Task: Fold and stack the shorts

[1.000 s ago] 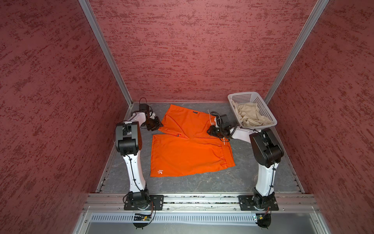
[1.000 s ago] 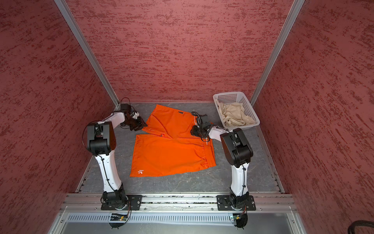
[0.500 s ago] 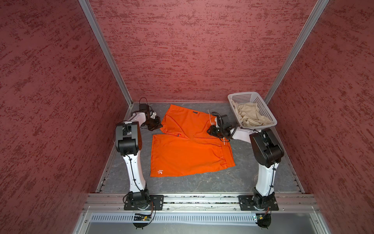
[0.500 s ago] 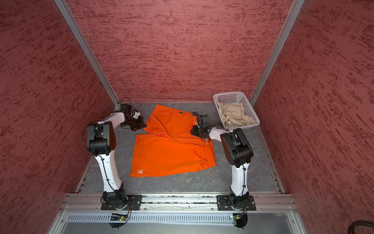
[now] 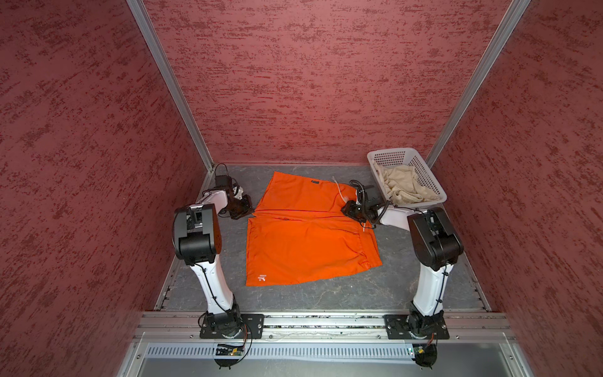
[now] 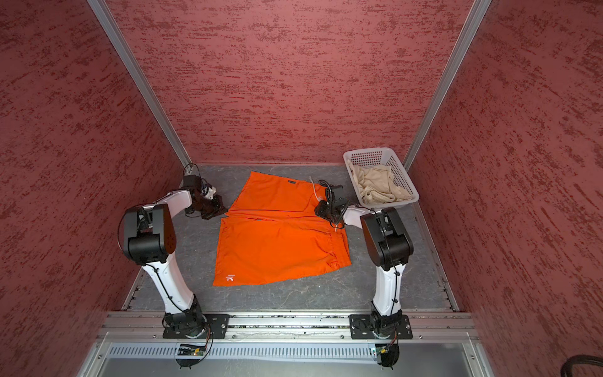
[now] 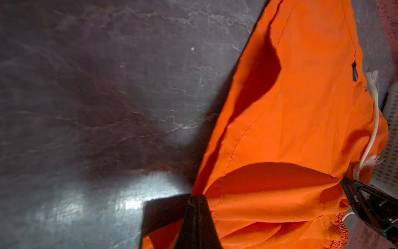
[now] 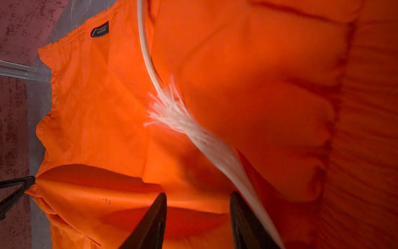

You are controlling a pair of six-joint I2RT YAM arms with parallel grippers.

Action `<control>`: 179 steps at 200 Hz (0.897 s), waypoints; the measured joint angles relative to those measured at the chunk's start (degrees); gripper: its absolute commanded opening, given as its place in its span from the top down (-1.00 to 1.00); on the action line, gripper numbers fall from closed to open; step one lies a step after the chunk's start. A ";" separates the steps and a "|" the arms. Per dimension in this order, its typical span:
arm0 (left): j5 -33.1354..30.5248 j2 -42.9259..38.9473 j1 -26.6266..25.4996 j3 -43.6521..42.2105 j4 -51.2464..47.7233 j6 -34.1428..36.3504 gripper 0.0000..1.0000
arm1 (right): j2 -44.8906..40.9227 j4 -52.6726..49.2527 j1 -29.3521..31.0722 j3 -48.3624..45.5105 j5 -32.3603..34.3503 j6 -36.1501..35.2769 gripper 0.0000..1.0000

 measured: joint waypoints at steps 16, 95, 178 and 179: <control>-1.27 -0.13 0.04 -0.31 0.35 -0.09 0.26 | -0.02 0.50 -0.02 -0.02 -0.52 0.11 -0.05; -2.67 -5.64 -1.40 2.86 0.85 -1.36 0.15 | -7.08 0.90 1.14 1.36 -3.93 -1.81 -0.05; -2.21 3.98 -6.08 9.29 -2.89 -0.48 0.05 | 1.79 0.66 4.46 5.75 -8.48 -3.56 -0.05; -2.21 4.02 -6.12 9.40 -2.84 -0.48 0.05 | 1.95 0.68 4.46 5.79 -8.52 -3.61 -0.05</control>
